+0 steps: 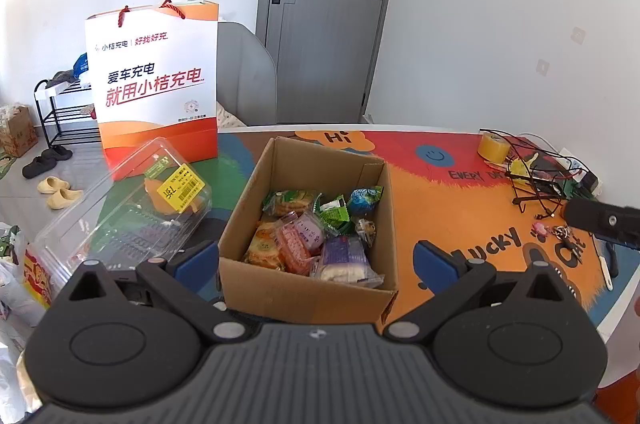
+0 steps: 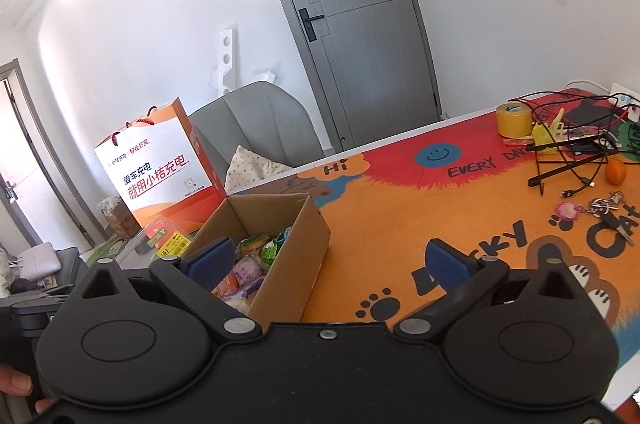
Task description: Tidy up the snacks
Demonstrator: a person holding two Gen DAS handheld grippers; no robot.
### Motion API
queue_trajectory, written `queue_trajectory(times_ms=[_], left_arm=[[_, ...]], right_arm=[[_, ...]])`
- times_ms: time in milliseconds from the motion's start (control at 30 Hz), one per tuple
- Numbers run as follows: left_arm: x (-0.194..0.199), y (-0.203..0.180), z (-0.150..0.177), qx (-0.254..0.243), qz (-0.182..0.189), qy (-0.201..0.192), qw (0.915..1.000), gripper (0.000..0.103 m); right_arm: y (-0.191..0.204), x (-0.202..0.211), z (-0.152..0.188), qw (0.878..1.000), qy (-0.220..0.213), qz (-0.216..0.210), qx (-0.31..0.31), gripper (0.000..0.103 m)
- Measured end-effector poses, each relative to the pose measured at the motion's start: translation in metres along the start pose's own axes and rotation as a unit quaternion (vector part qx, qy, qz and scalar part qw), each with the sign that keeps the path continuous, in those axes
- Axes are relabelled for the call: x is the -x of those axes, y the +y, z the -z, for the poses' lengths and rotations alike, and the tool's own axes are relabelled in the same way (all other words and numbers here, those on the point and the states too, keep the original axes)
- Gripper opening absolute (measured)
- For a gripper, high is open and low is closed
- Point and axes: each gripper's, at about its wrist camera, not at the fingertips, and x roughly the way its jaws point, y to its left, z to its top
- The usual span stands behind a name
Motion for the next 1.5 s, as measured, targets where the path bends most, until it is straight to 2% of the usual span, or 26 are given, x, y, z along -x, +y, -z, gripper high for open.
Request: queue_trajectory(times_ms=[133,533,667,833,1500], left_arm=[[0.008,0.000,0.002,0.000,0.002,0.001,1.0000,0.103],[0.033,0.007,0.014,-0.008,0.012,-0.007,0.9999,0.103],[0.040,0.009,0.020,-0.016,0.015,-0.011,0.9997,0.103],[0.040,0.010,0.025,-0.020,0.025,-0.007,0.9995,0.103],[0.037,0.018,0.026,-0.011,0.020,-0.006,0.9997,0.103]], right_arm=[[-0.001,0.010,0.006,1.000,0.000,0.007,0.002,0.103],[0.010,0.035,0.014,0.999,-0.002,-0.014,0.031,0.103],[0.006,0.039,0.018,1.000,0.000,-0.012,0.023,0.103],[0.004,0.038,0.023,1.000,0.006,-0.010,0.018,0.103],[0.008,0.036,0.029,0.999,0.015,-0.014,0.025,0.103]])
